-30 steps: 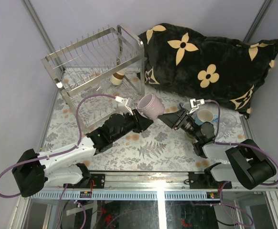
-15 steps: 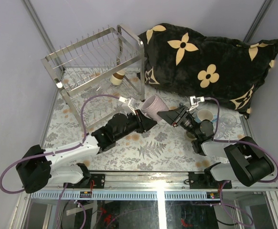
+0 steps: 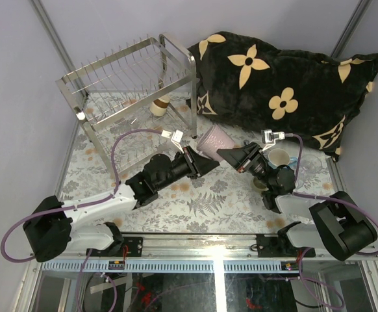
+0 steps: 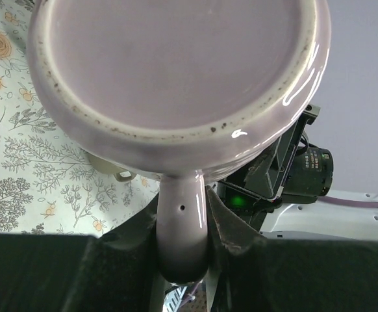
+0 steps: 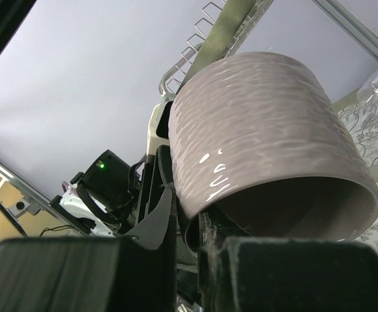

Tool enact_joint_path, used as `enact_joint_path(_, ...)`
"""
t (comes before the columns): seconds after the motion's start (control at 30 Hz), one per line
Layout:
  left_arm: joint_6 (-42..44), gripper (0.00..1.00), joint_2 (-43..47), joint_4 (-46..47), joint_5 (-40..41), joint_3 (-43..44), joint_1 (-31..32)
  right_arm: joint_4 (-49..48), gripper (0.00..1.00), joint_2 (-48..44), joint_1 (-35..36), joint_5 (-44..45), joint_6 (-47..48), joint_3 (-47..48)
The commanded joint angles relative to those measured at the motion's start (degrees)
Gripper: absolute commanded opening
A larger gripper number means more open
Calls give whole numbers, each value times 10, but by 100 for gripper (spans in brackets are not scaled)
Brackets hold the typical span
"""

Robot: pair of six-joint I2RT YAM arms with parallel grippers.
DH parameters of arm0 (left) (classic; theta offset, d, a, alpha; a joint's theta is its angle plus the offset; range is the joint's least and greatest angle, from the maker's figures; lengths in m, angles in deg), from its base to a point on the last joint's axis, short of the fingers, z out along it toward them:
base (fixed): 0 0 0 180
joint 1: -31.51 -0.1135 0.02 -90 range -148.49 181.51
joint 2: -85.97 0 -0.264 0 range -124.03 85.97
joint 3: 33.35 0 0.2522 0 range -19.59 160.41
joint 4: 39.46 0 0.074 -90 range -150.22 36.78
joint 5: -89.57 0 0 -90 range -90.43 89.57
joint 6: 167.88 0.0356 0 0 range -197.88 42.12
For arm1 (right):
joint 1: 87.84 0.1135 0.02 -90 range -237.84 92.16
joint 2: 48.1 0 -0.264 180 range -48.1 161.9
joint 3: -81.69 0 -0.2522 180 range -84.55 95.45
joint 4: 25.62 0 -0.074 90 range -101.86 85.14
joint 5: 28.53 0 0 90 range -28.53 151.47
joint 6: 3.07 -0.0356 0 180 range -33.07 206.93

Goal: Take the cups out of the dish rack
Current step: Place the cup at the center of the board.

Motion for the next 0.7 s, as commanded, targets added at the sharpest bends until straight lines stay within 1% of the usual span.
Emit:
enact_joint_path(0.0,48,4,7,71,-5,0,9,-36,0,-9,3,29,46,-1)
enact_joint_path(0.07,48,15,8,66,-4,-1,9,-36,0,-16,2,29,49,0)
enact_joint_path(0.17,50,22,10,58,0,-2,9,-34,0,-25,2,30,51,2)
enact_joint_path(0.27,58,44,21,46,13,-7,9,-15,0,-38,3,27,58,5)
enact_joint_path(0.3,62,49,26,46,19,-13,9,-3,0,-44,2,25,65,6)
enact_joint_path(0.53,75,53,42,38,39,-28,9,86,0,-84,2,30,105,16)
enact_joint_path(0.6,78,57,45,24,44,-27,10,109,0,-90,3,33,110,20)
enact_joint_path(0.67,87,64,55,0,52,-26,9,161,0,-100,2,30,129,33)
